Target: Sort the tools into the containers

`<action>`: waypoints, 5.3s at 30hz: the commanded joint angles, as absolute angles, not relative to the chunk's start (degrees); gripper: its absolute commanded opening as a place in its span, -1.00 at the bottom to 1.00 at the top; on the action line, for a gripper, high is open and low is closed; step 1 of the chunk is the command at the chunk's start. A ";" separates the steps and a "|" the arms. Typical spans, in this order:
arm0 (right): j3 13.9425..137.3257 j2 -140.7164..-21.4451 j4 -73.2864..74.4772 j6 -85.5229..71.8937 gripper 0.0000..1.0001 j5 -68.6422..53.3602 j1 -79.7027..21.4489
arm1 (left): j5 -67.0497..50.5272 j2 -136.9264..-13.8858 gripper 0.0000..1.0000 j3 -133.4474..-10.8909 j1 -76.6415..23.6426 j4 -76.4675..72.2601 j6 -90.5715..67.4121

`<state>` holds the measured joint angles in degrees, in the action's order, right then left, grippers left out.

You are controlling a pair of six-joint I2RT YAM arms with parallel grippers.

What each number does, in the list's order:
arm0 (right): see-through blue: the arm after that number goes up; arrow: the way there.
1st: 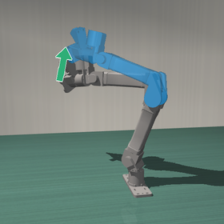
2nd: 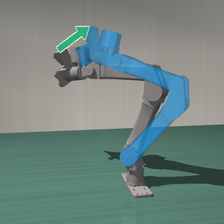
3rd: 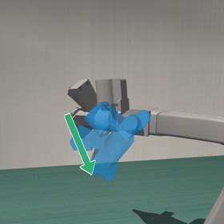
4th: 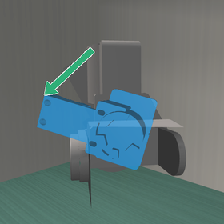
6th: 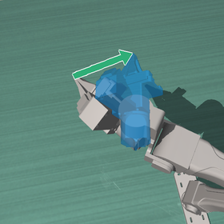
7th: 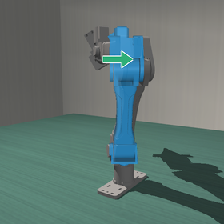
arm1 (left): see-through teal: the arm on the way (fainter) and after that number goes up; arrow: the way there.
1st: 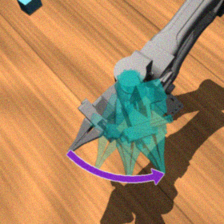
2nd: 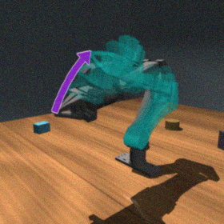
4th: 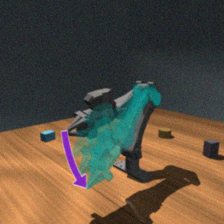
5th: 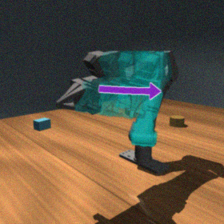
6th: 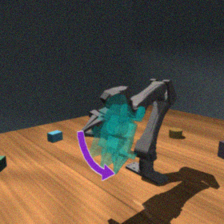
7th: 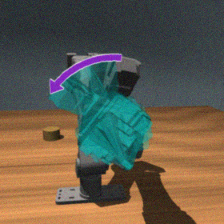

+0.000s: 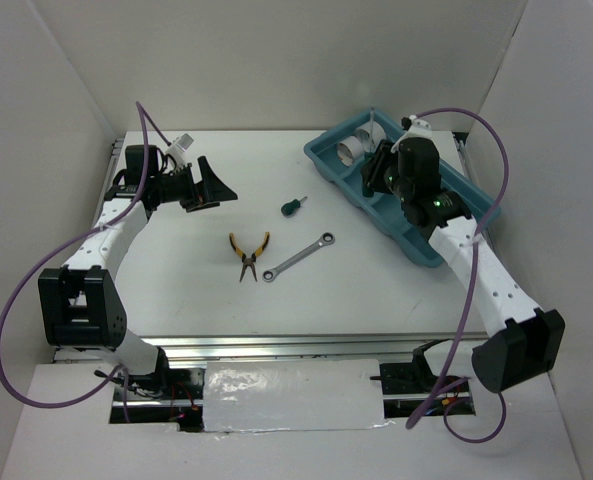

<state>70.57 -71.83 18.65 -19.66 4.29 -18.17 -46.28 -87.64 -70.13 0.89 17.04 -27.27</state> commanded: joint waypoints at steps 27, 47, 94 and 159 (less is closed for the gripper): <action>95.10 -114.96 13.80 -56.96 -0.98 -3.51 -2.55 | -48.78 -86.66 0.99 -67.50 1.93 12.39 -27.60; 91.76 -116.46 11.95 -57.40 0.25 -3.42 -1.50 | -48.61 -88.16 0.99 -68.91 1.85 12.92 -27.69; 52.03 -55.28 17.23 -29.26 0.85 -26.63 8.79 | -9.22 -138.43 0.32 -118.57 -26.72 33.49 7.47; 84.46 -81.65 0.26 -49.31 -1.00 -21.62 -29.88 | -55.37 -86.40 0.70 -68.81 -18.11 -45.99 -76.12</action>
<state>82.63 -81.91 3.81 -49.04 -21.78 -30.30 -54.13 -88.29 -65.93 -17.21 -48.42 -78.78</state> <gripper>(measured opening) 0.394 0.594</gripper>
